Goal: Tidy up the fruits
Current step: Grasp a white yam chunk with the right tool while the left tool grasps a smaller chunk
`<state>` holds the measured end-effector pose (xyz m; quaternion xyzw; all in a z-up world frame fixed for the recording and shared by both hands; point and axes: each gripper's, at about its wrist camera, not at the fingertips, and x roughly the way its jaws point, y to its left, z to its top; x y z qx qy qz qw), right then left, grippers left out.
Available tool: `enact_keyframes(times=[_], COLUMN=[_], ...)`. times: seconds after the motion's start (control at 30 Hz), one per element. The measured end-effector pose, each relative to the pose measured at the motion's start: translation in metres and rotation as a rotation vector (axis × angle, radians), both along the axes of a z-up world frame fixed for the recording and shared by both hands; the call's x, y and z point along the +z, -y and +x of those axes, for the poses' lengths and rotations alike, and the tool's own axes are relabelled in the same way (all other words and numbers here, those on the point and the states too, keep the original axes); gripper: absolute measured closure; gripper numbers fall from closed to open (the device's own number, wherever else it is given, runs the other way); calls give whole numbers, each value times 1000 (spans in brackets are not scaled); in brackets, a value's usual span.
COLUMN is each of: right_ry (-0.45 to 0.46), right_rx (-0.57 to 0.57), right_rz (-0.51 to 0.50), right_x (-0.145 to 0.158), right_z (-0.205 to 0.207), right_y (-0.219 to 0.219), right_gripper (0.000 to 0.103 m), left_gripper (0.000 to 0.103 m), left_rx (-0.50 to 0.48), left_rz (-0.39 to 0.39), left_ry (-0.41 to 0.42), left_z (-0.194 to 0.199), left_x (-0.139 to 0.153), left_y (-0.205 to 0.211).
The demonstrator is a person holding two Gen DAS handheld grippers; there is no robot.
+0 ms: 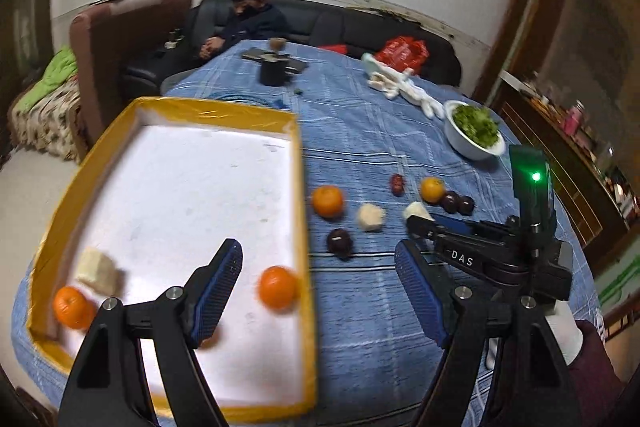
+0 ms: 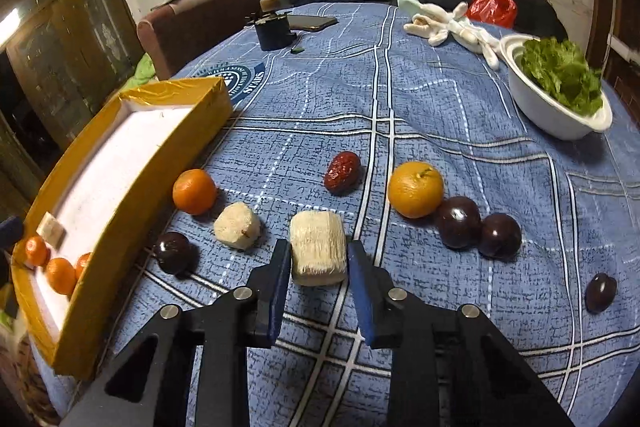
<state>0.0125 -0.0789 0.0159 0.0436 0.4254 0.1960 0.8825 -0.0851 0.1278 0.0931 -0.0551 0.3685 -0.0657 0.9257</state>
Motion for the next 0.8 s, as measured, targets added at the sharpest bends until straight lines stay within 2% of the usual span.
enact_keyframes(times=[0.1,0.17,0.2,0.23,0.53,0.67,0.8], right_ry=[29,47,54,56,31,37,36], right_rx=[-28,-43,-53,-62,-92,-88,-98], right_rz=[22,50,64,77,163,173,179], right_x=[9,15,16,17,17,20,20], right_z=[-9,-16,-18,-20,-20,-21,-22], right_y=[15,26,32,37,60,60,63], right_gripper=[71,71,71,71,71,71,71], left_gripper=[27,42,54,60,61,60,58], left_rx=[-45,-79,-95,-113,-178,-176,-189], left_rz=[44,72,81,87,180,258,266], left_ry=[-10,-36,-53,-71,-185,-186,-187], left_z=[15,30,37,44,101,111,114], left_x=[-6,-14,-19,-23,-62,-66,-66], left_y=[22,38,46,53,96,107,107])
